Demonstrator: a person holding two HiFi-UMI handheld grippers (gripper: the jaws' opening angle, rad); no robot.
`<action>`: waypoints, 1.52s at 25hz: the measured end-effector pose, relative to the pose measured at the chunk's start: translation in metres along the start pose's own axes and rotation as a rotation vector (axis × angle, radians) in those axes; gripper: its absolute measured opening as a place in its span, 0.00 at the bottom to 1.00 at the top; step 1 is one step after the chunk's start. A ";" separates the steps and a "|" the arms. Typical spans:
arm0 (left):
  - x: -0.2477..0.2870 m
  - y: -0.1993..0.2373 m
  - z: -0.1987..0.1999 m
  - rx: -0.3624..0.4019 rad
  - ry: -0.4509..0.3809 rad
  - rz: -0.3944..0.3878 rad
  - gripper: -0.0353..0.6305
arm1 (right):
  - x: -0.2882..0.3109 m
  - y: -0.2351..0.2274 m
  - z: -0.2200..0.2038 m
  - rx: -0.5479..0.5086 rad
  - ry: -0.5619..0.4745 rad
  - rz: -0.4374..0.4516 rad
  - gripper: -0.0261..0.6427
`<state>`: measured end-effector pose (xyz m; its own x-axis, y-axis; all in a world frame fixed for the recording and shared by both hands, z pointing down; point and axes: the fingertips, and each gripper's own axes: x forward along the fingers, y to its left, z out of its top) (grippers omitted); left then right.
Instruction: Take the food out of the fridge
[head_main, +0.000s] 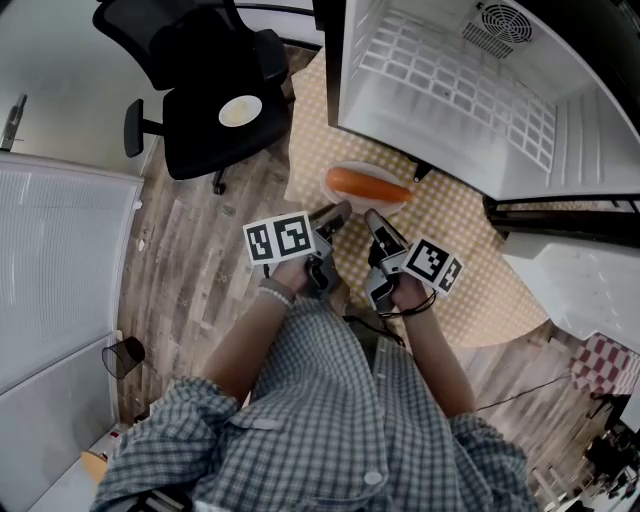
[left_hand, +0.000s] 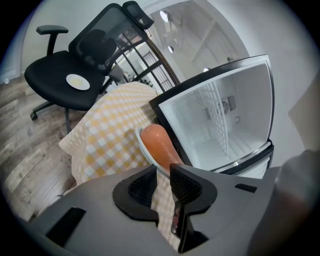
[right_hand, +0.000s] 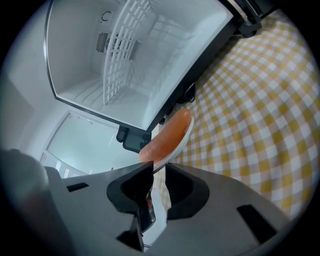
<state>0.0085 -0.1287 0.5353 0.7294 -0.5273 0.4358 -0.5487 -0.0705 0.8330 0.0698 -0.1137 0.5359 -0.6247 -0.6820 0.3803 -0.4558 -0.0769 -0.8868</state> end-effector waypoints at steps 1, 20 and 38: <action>0.001 0.003 -0.001 -0.004 0.005 0.007 0.18 | 0.002 -0.003 -0.001 0.002 0.007 -0.009 0.13; 0.012 0.037 -0.024 0.063 0.161 0.158 0.20 | 0.013 -0.037 -0.022 -0.112 0.142 -0.223 0.16; -0.004 0.029 -0.033 0.351 0.331 0.212 0.27 | 0.000 -0.035 -0.025 -0.423 0.229 -0.324 0.18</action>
<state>0.0035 -0.1006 0.5694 0.6466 -0.2686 0.7140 -0.7605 -0.3003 0.5757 0.0697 -0.0930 0.5737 -0.5110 -0.4941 0.7034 -0.8308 0.0738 -0.5516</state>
